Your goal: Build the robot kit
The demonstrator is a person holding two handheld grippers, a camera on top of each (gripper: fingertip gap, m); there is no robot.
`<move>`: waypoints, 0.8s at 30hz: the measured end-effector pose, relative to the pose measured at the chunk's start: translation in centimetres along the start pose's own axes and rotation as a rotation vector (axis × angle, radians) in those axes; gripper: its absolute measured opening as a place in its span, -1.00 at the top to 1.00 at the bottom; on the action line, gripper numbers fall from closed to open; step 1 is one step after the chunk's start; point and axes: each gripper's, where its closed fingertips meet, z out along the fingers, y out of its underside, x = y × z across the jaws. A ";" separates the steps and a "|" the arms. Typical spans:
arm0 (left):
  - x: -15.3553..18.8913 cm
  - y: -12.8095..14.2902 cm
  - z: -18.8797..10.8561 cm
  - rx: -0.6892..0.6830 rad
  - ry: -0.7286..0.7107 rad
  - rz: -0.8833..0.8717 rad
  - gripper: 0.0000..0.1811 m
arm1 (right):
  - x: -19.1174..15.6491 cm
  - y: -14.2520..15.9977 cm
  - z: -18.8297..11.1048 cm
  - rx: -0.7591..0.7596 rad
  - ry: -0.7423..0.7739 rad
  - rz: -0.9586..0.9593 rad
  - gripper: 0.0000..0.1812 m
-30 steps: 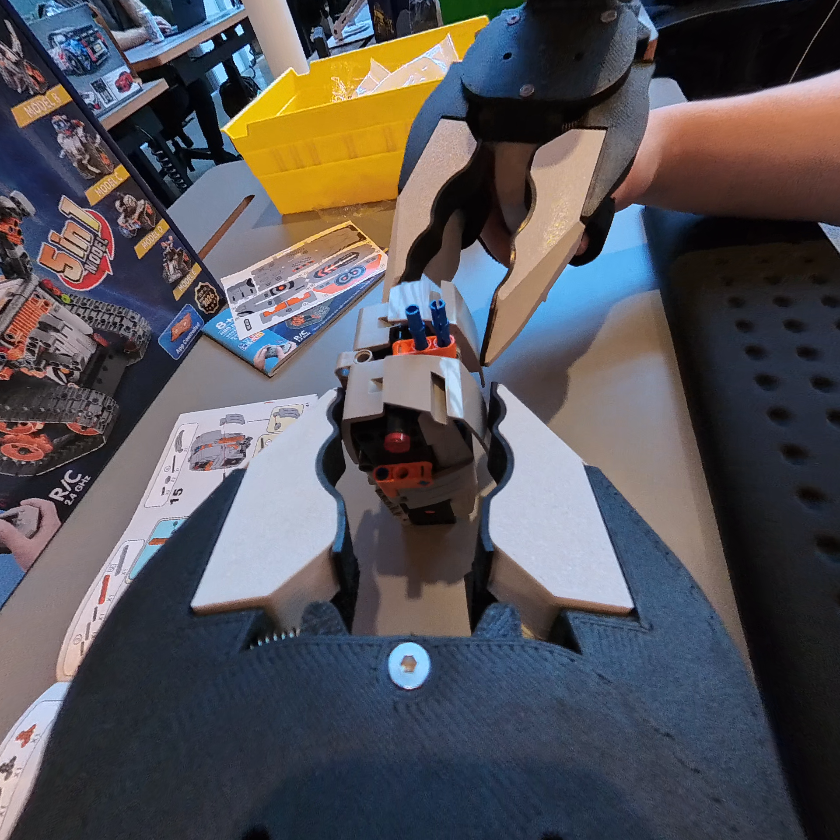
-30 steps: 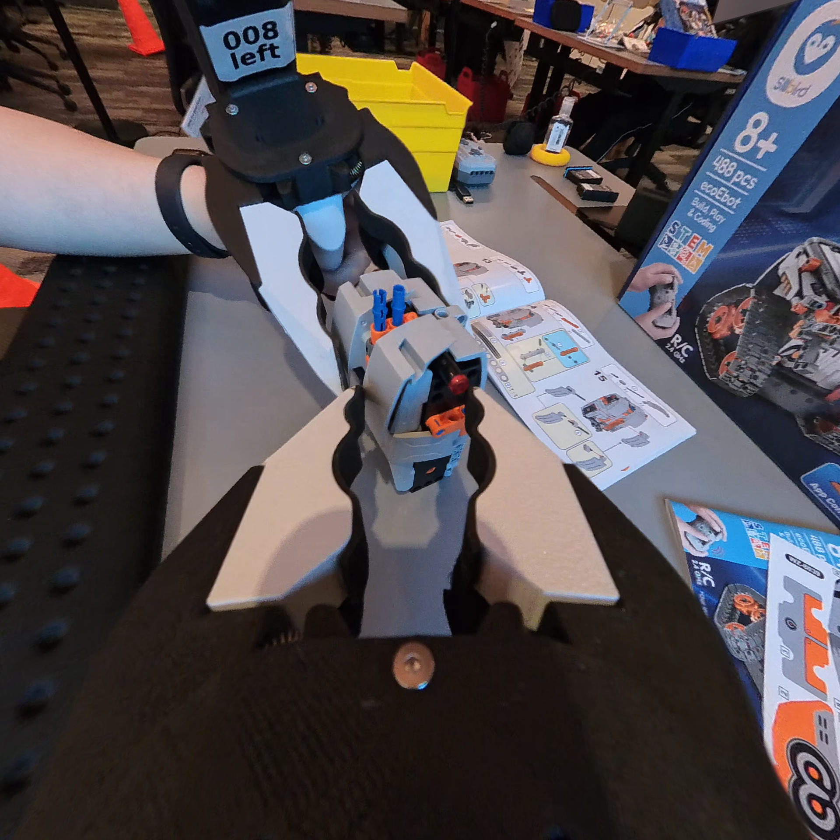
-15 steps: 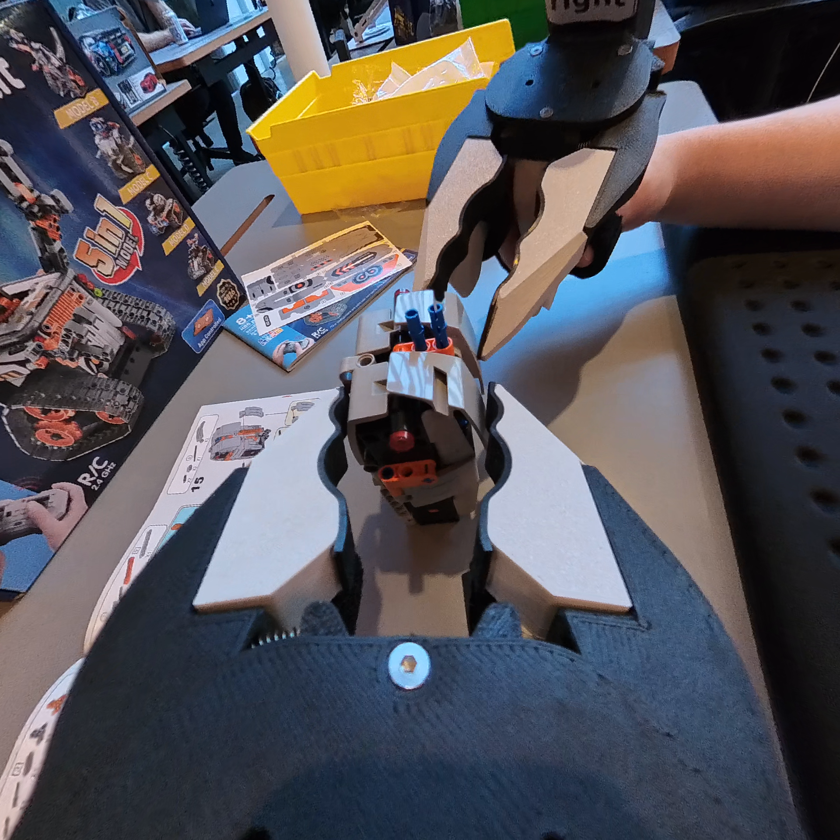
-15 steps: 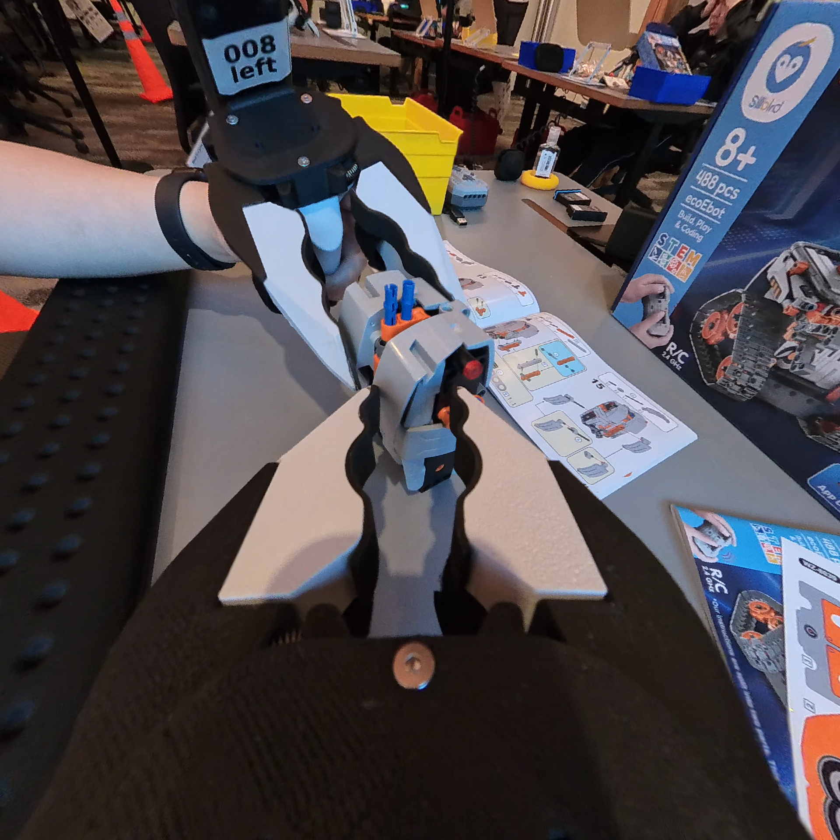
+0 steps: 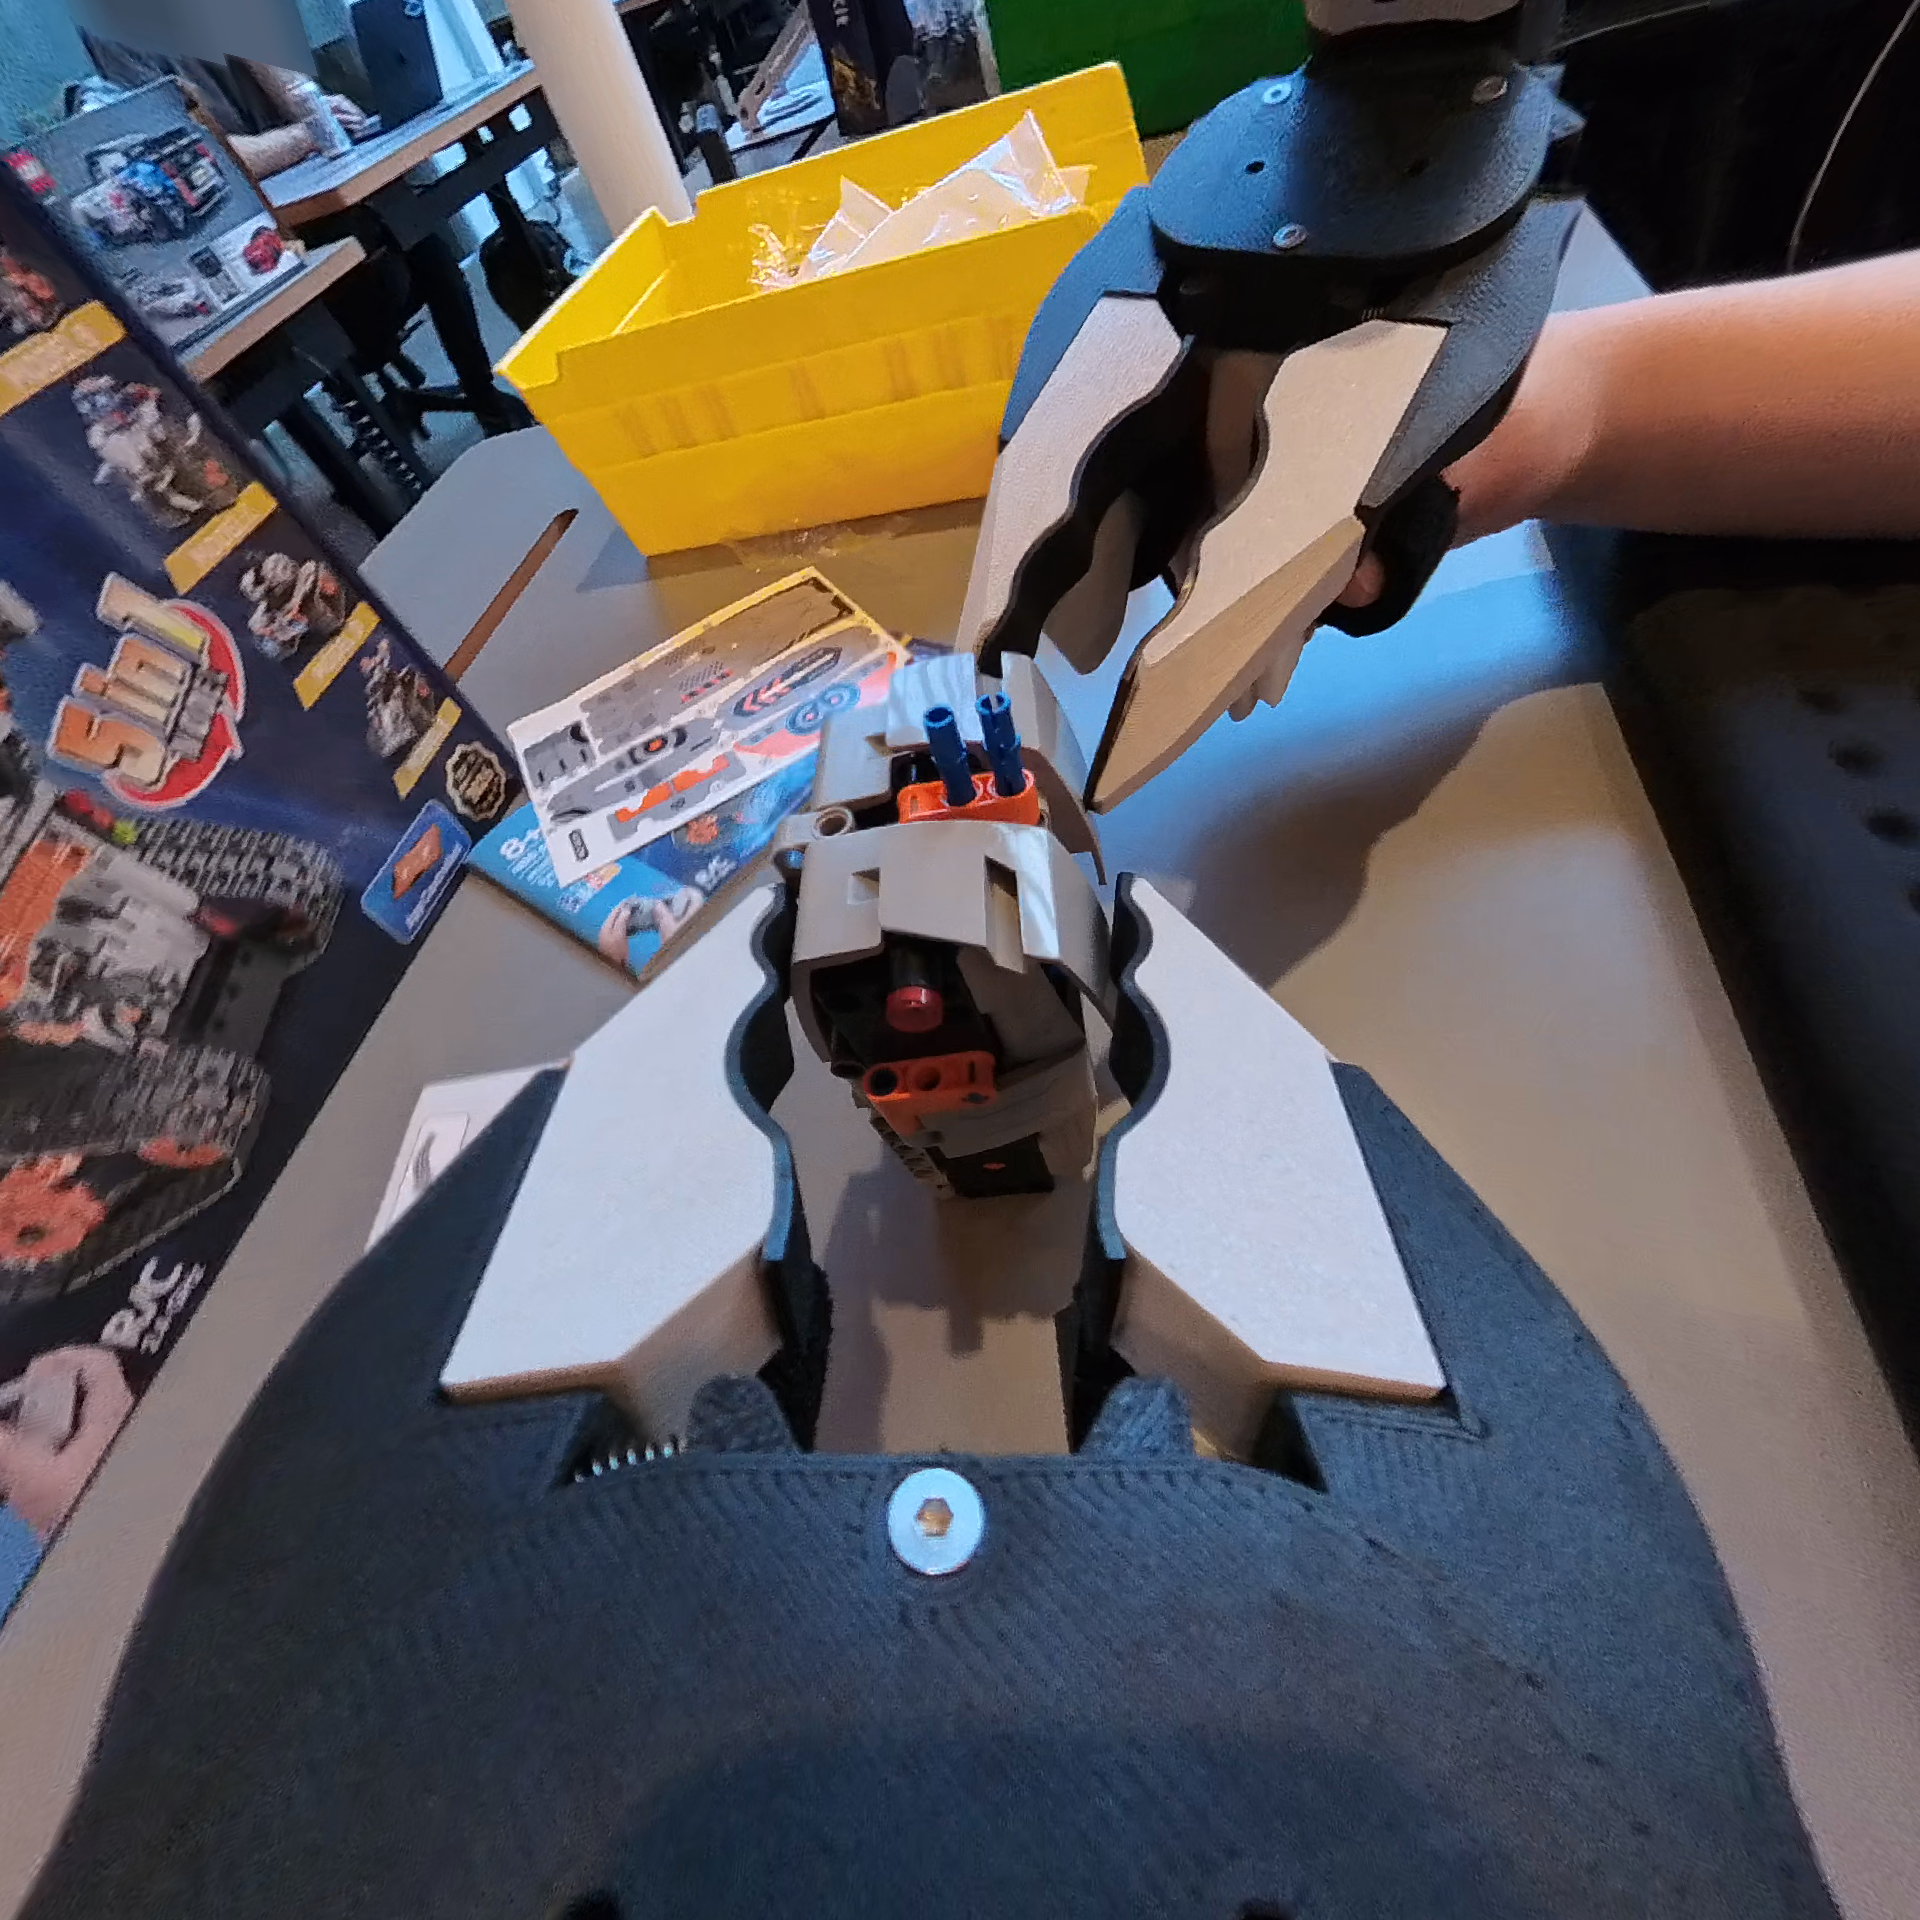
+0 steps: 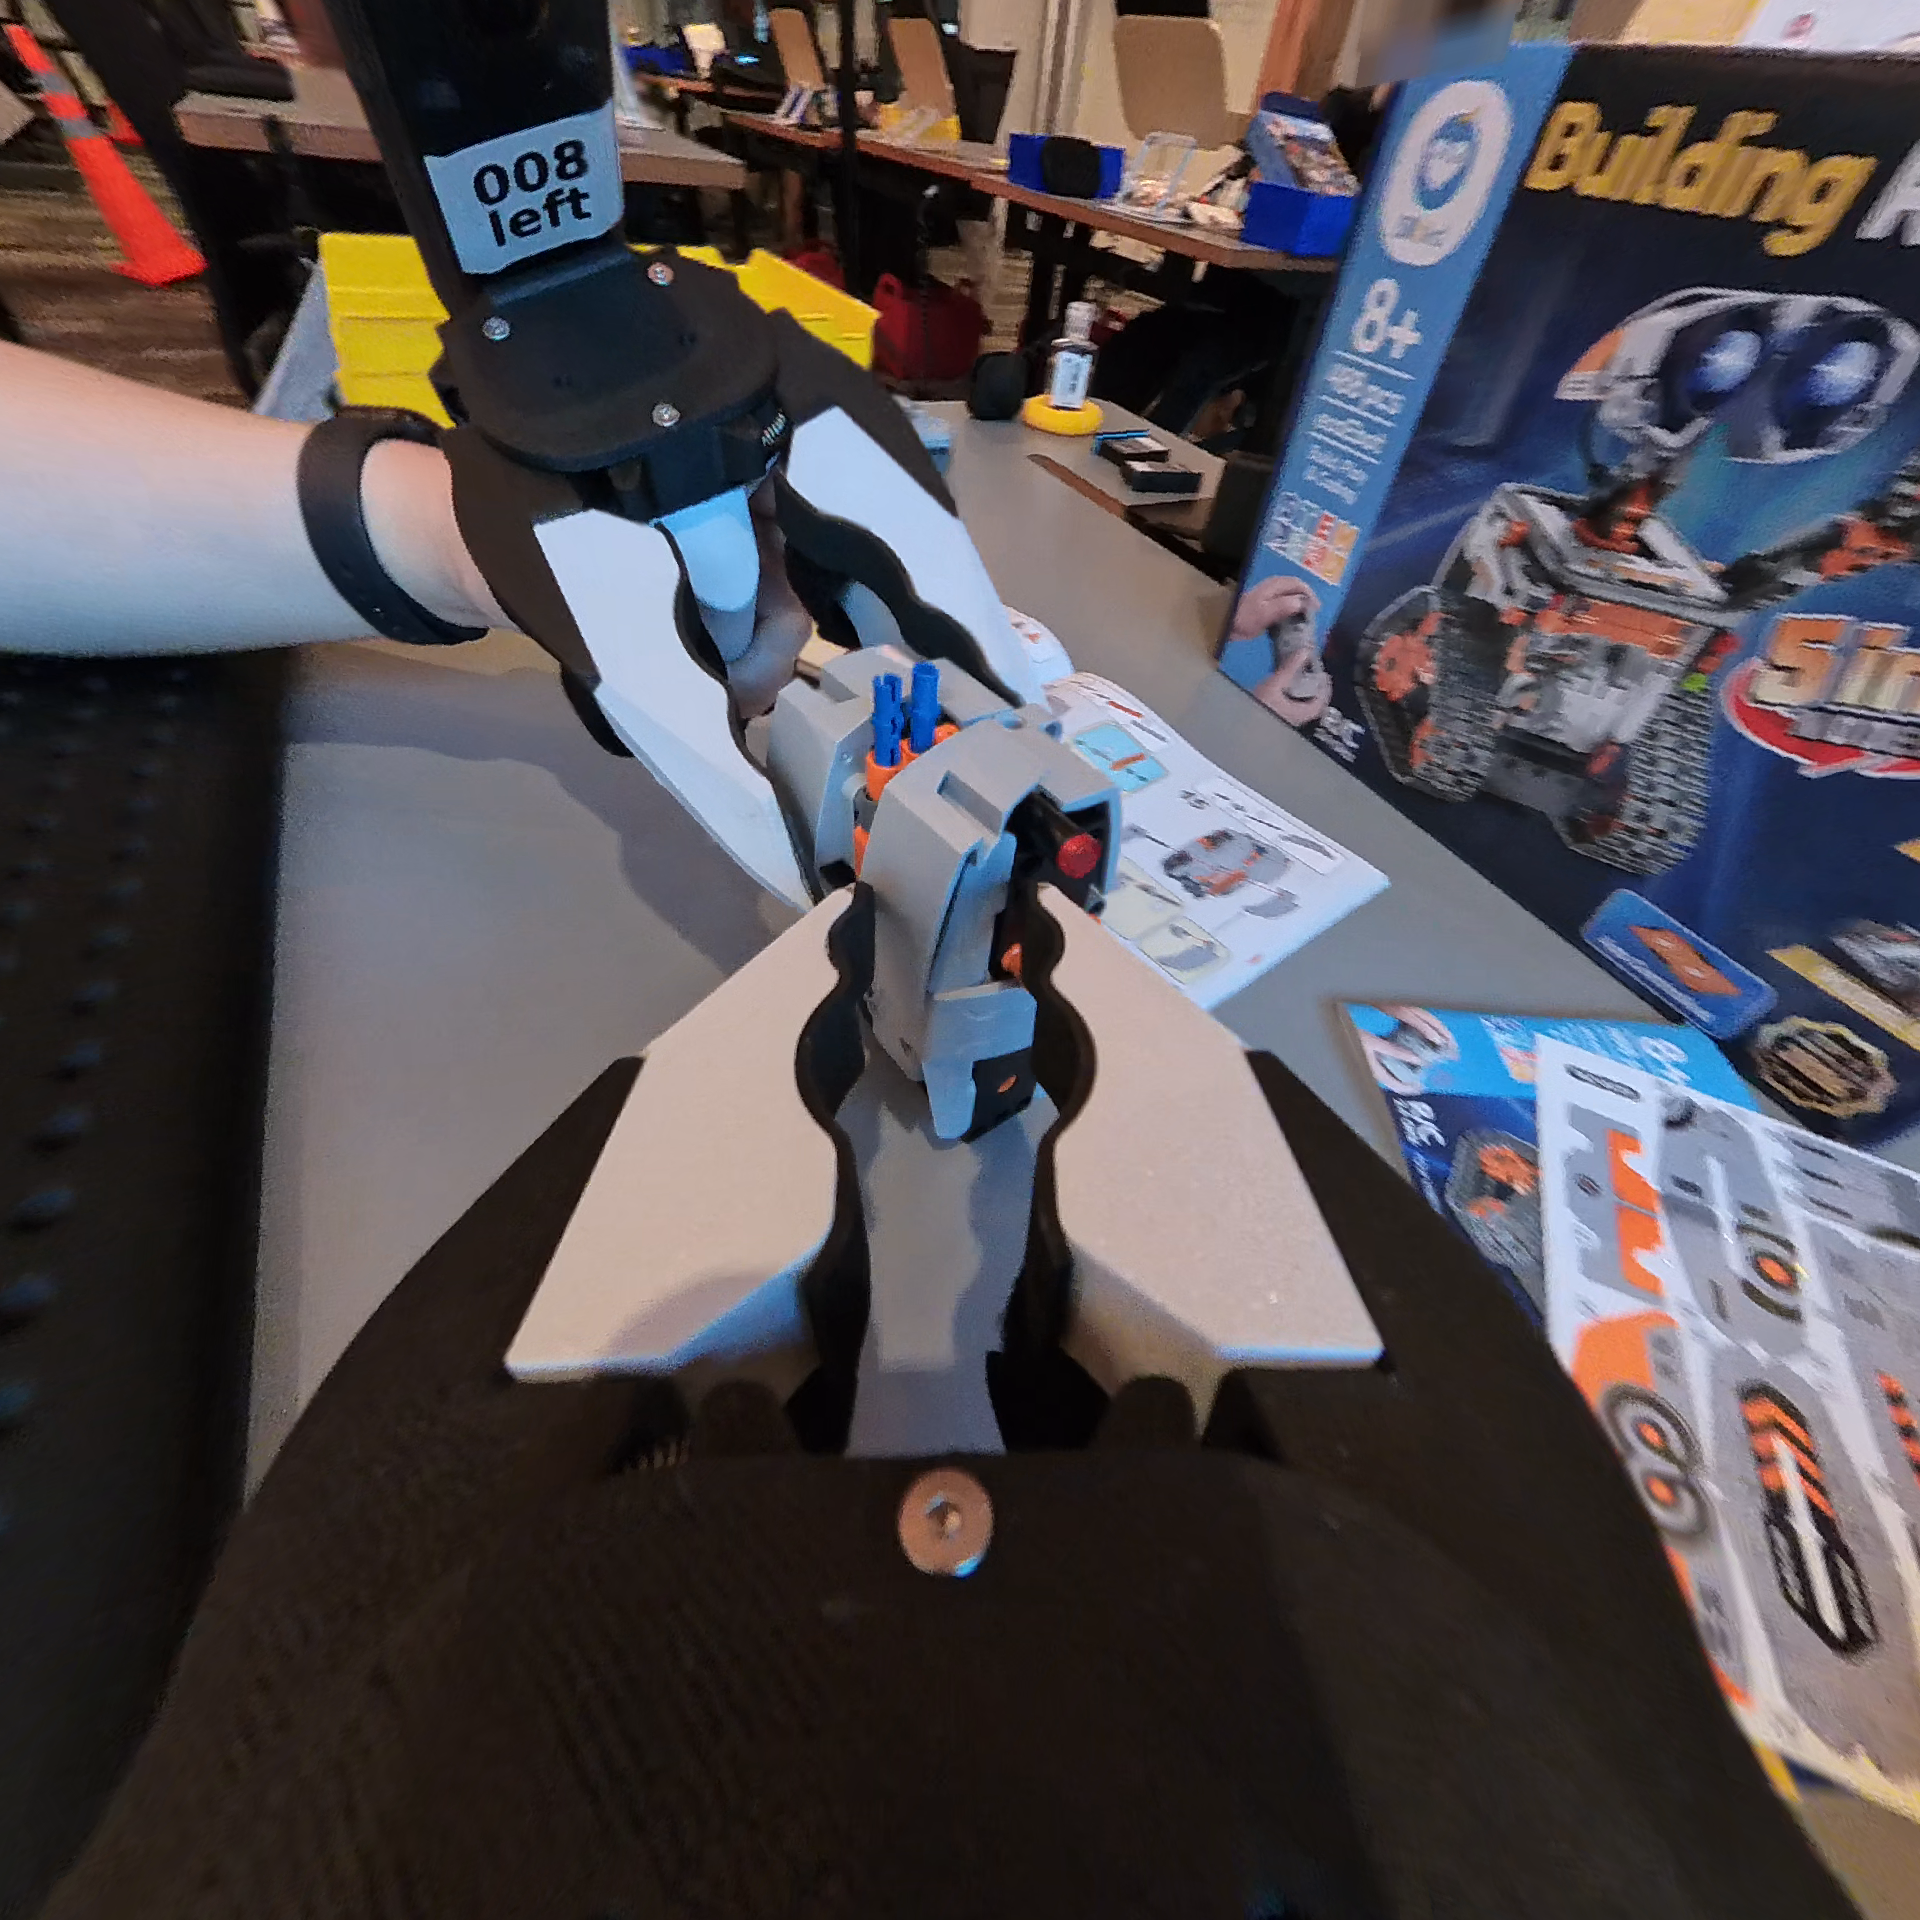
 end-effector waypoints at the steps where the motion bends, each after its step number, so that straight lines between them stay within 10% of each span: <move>1: -0.1 -0.3 0.8 0.003 0.018 0.012 0.35 | 0.5 0.1 -0.6 0.005 0.023 0.012 0.71; 10: -2.2 -1.9 6.1 0.030 0.161 0.065 0.35 | 5.2 1.2 -3.5 0.022 0.210 0.066 0.73; 24: -2.8 -0.9 6.6 -0.031 0.120 0.119 0.30 | 5.9 1.6 -3.7 0.002 0.261 0.028 0.73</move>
